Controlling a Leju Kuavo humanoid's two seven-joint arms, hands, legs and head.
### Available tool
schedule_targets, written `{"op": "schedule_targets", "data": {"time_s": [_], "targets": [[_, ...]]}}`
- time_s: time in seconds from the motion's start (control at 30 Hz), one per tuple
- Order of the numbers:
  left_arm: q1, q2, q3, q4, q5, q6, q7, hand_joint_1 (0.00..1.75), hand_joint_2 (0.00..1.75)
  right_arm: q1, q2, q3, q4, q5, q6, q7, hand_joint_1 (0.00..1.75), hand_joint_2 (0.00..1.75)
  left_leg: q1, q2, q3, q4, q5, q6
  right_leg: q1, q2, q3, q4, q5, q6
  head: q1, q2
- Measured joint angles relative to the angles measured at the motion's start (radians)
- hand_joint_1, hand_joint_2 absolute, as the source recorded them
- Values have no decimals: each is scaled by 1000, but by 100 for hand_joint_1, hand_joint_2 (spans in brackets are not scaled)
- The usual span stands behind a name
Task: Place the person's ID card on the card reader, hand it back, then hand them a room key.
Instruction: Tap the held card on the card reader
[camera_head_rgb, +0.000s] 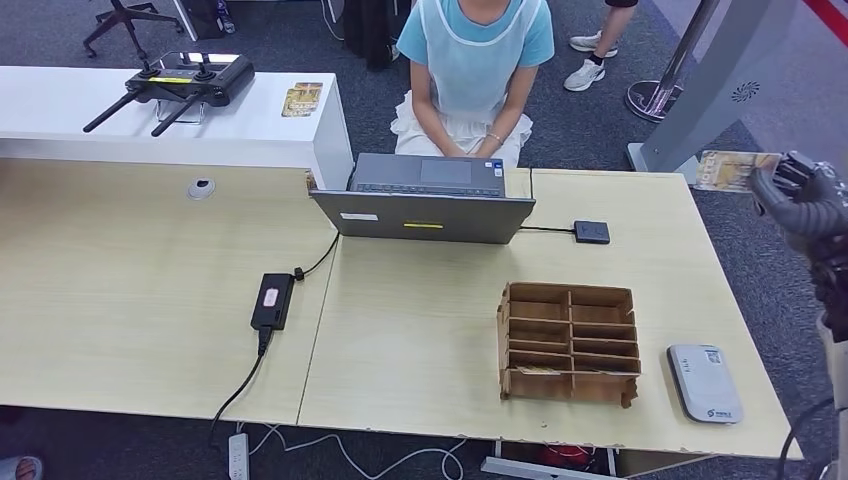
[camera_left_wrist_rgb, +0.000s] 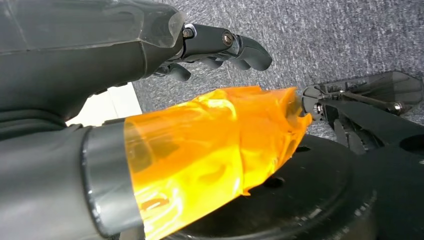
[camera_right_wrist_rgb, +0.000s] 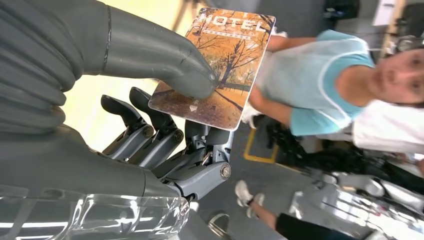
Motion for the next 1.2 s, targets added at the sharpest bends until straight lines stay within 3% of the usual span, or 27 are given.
{"op": "schedule_targets", "data": {"time_s": [0.17,0.37,1.07,1.2], "targets": [[6,4,10,0,9,0,-7,0,0,94,-75,-14,24,-132,104,18,175,175,0,0,0,0,0,0,0,0,0,0,0,0,0,0],[11,11,12,0,11,0,-13,0,0,203,-115,-45,26,-254,147,17,175,175,0,0,0,0,0,0,0,0,0,0,0,0,0,0],[14,14,13,0,14,0,-16,0,0,255,-148,-54,25,-275,160,29,175,175,0,1,0,0,0,0,0,1,0,0,0,0,0,0],[19,17,13,0,17,-3,-19,0,0,265,-178,-47,26,-263,165,58,175,175,0,1,0,0,0,0,0,0,0,0,0,0,0,0]]}}
